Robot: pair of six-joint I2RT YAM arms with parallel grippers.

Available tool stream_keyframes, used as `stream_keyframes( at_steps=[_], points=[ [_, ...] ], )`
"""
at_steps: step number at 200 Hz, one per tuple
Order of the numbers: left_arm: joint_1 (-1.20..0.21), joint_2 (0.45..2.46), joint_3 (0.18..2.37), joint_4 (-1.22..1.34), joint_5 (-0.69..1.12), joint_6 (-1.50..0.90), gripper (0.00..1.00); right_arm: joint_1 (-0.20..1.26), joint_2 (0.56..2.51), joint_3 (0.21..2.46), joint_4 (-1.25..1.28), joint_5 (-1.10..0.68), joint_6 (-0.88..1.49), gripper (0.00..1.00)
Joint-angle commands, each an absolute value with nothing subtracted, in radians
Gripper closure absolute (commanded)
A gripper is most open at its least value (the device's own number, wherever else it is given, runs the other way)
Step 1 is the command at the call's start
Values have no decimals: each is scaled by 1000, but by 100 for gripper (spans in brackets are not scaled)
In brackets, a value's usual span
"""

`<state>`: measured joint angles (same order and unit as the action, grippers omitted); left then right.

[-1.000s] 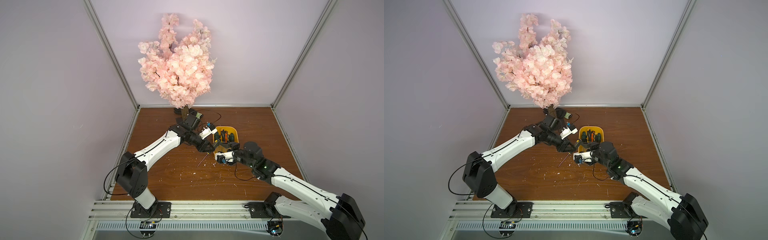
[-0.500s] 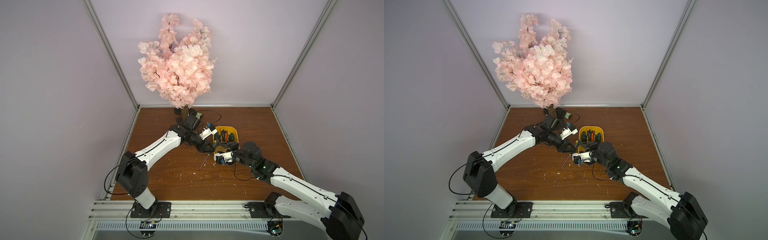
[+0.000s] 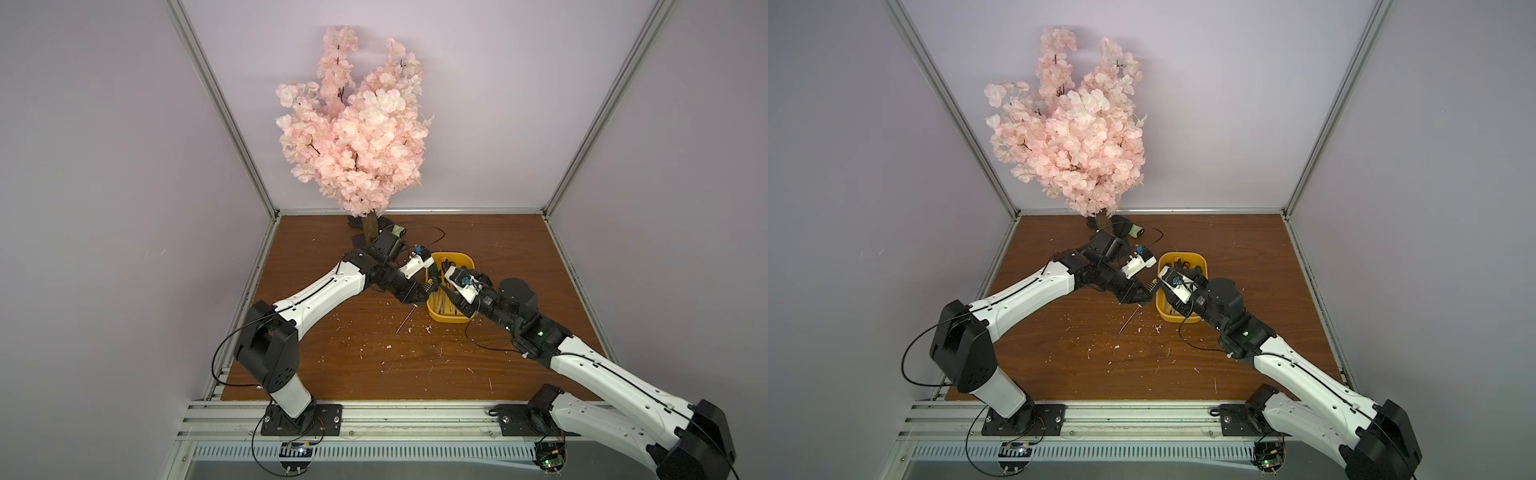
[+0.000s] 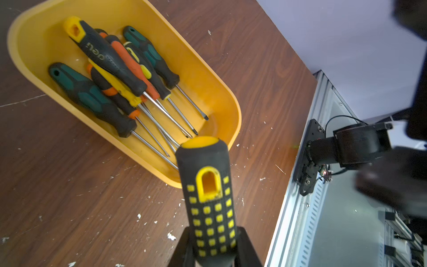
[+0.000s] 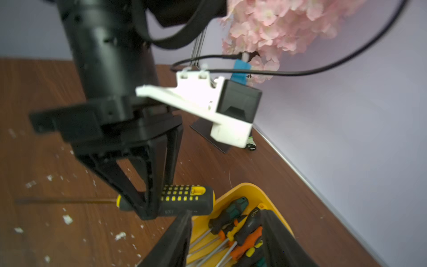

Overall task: Put the screwdriver on the desktop into the storage box
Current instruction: Pick up the screwdriver from the center of the board.

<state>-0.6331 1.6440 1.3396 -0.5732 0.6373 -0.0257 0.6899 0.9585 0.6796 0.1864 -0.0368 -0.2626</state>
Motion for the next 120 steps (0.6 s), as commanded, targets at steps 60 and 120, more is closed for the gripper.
stream_keyframes(
  at_steps=[60, 120],
  points=[
    [-653, 1467, 1205, -186, 560, -242, 99, 535, 1087, 652, 644, -526, 682, 49],
    [-721, 1443, 1179, -113, 527, -256, 99, 525, 1231, 677, 912, -649, 936, 51]
  ],
)
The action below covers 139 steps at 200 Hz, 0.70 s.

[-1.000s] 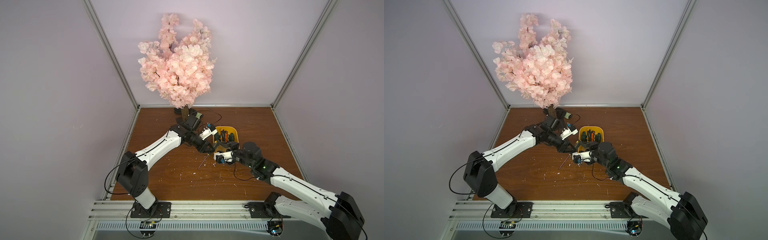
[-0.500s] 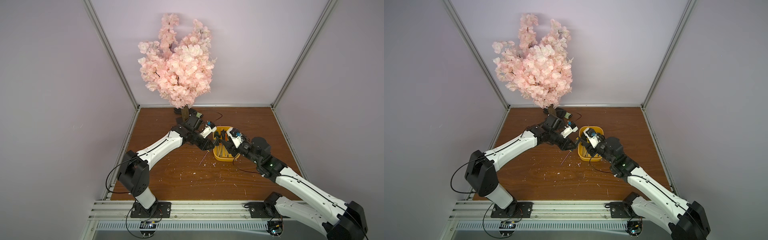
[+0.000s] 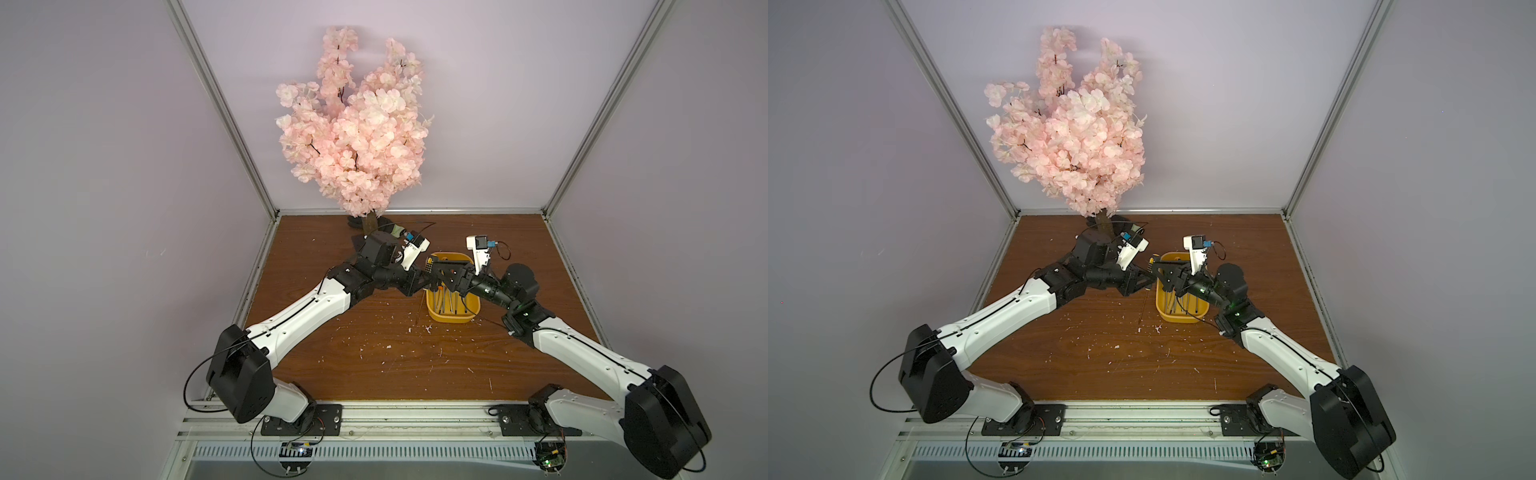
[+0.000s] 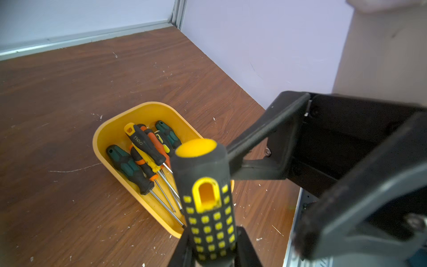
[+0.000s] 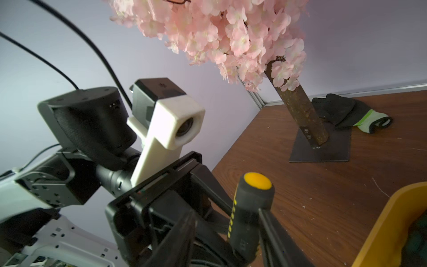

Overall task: Put the screwdriver on the desktop into the storage box
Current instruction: Pick up the screwdriver from the center of the board.

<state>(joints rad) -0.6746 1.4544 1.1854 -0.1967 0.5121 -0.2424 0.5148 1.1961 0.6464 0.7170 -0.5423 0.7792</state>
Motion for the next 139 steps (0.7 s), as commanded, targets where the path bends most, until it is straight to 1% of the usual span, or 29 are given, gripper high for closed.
stream_keyframes(
  at_steps=[1, 14, 25, 53, 100, 139],
  points=[
    [-721, 1443, 1179, -111, 528, -257, 99, 525, 1231, 677, 915, -650, 938, 51],
    [-721, 1439, 1174, -99, 521, -264, 99, 525, 1235, 668, 946, -647, 955, 55],
    [-722, 1434, 1169, -92, 511, -262, 99, 525, 1234, 670, 934, -649, 949, 55],
    [-722, 1421, 1166, -80, 509, -259, 100, 525, 1215, 676, 828, -610, 886, 45],
    [-729, 1416, 1170, -90, 516, -256, 100, 520, 1194, 693, 716, -537, 827, 44],
    [-732, 1402, 1164, -102, 500, -255, 100, 518, 1200, 720, 677, -524, 803, 44]
  ],
)
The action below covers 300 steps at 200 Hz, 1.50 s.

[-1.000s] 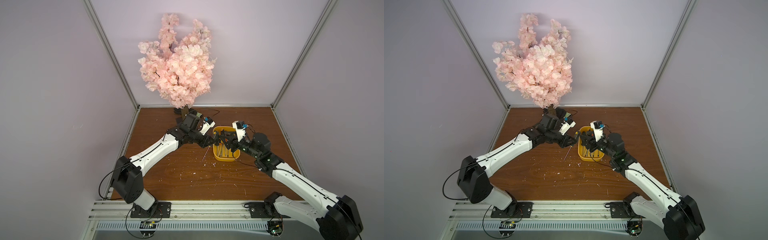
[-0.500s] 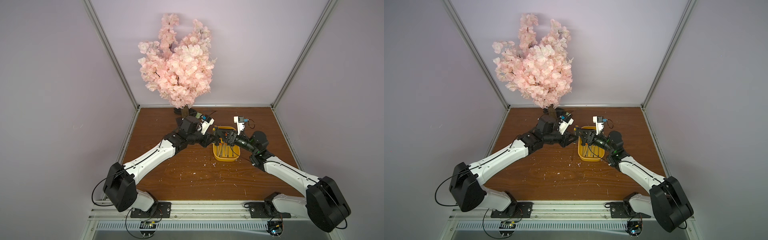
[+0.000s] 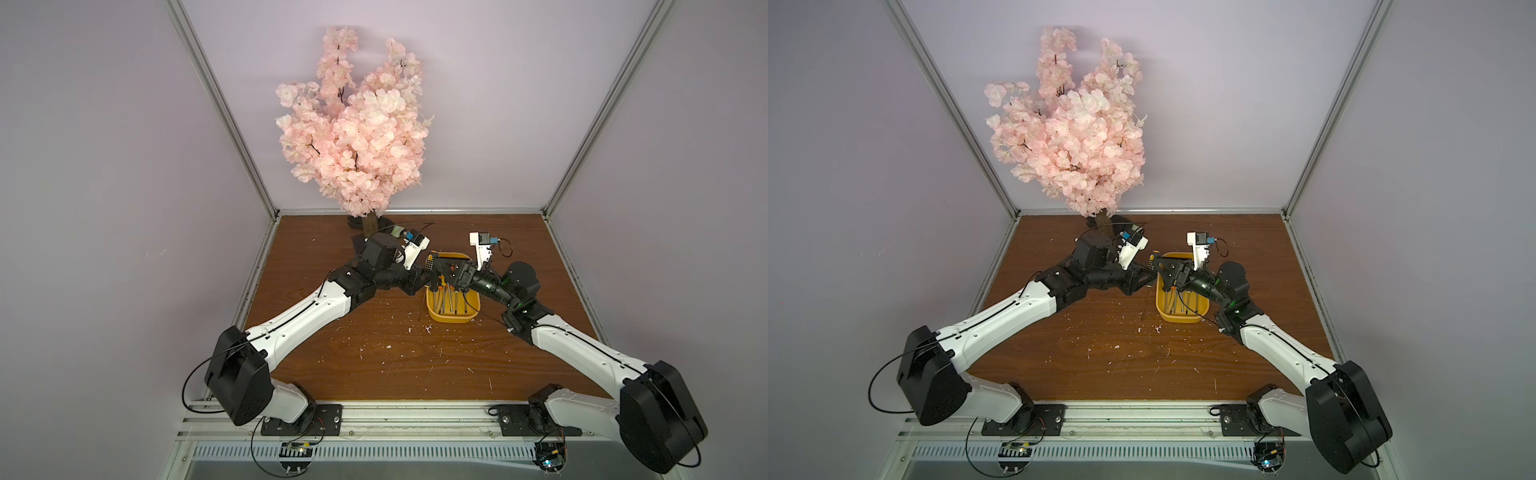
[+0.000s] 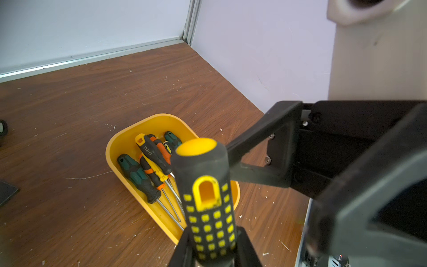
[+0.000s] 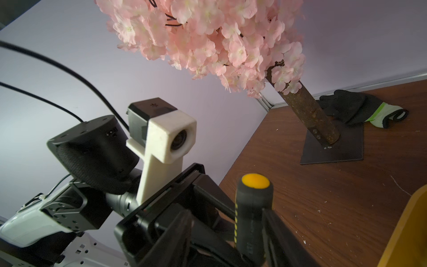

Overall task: Put the screwdriver on the desktop into the storage box
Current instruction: Pick up the screwdriver from the center of the board, then place the screwdriver in the storage box.

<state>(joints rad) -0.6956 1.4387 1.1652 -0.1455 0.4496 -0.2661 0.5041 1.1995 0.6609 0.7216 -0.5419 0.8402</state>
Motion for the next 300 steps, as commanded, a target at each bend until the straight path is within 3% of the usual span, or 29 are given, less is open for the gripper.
stream_keyframes(
  at_steps=[1, 75, 140, 155, 187, 207, 231, 300],
  points=[
    [-733, 1402, 1164, -103, 500, -255, 100, 518, 1200, 721, 675, -523, 802, 44],
    [-733, 1368, 1150, -104, 448, -249, 100, 517, 1154, 713, 607, -462, 768, 43],
    [-745, 1387, 1151, -85, 485, -258, 99, 517, 1186, 742, 711, -563, 830, 45],
    [-750, 1388, 1149, -70, 483, -262, 98, 517, 1205, 754, 721, -585, 848, 49],
    [-750, 1394, 1143, -73, 464, -268, 88, 517, 1219, 763, 705, -584, 844, 74],
    [-750, 1384, 1121, -59, 435, -276, 82, 510, 1230, 780, 644, -566, 813, 83],
    [-750, 1369, 1106, -79, 380, -283, 63, 472, 1244, 815, 544, -539, 765, 84],
    [-675, 1208, 957, -82, 267, -368, 54, 333, 1422, 1071, 57, -327, 519, 86]
  ],
)
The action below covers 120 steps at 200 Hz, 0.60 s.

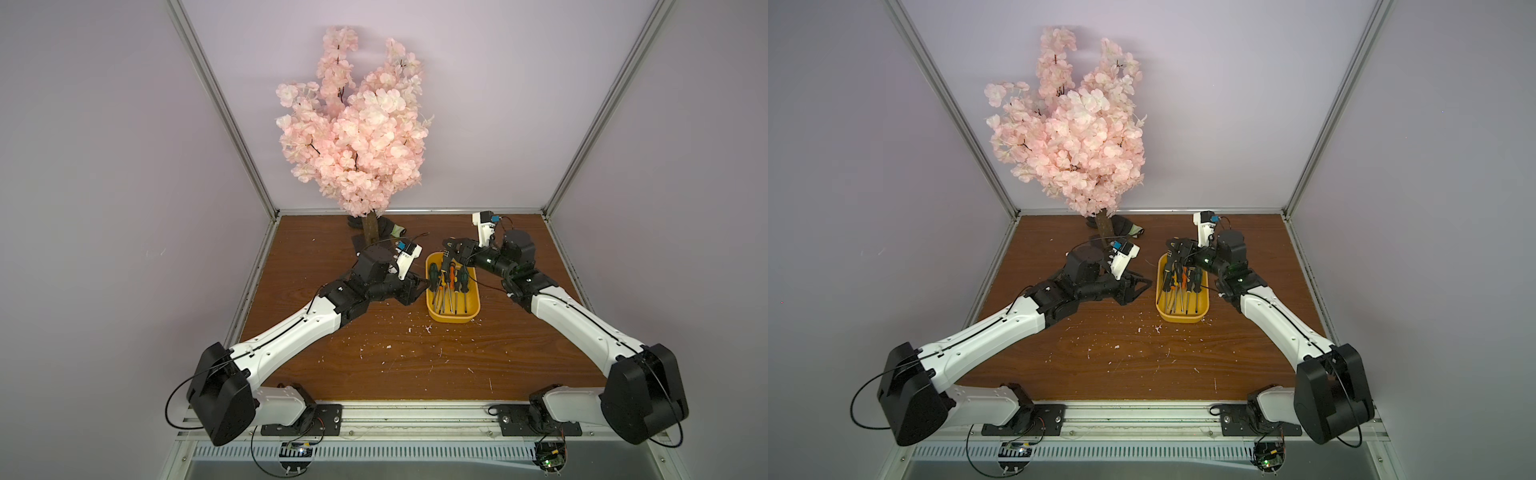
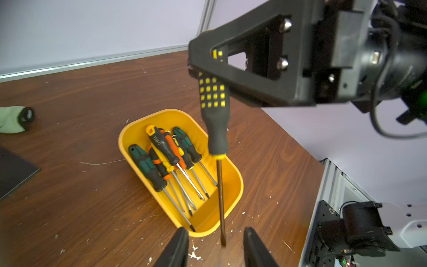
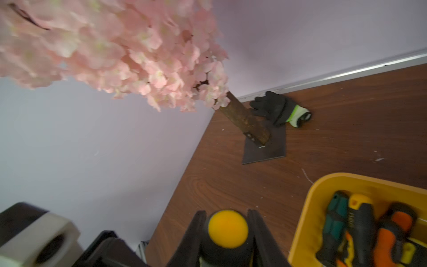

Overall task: Put the screwdriver on the desktop into the storage box
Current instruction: Place the screwdriver in the storage box.

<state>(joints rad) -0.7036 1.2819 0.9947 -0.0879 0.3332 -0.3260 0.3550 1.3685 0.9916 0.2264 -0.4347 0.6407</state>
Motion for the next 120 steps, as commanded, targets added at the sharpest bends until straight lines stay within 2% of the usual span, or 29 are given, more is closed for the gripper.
stream_keyframes(
  at_steps=[1, 35, 80, 120],
  points=[
    [-676, 1205, 953, -82, 266, -368, 54, 333, 1425, 1073, 55, -325, 516, 86],
    [-672, 1152, 907, -93, 234, -393, 53, 331, 1544, 1140, 38, -246, 456, 87],
    [-672, 1099, 851, -86, 208, -432, 53, 330, 1657, 1229, -103, -46, 331, 88],
    [-670, 1092, 838, -93, 182, -440, 53, 330, 1755, 1294, -192, -23, 283, 85]
  ],
)
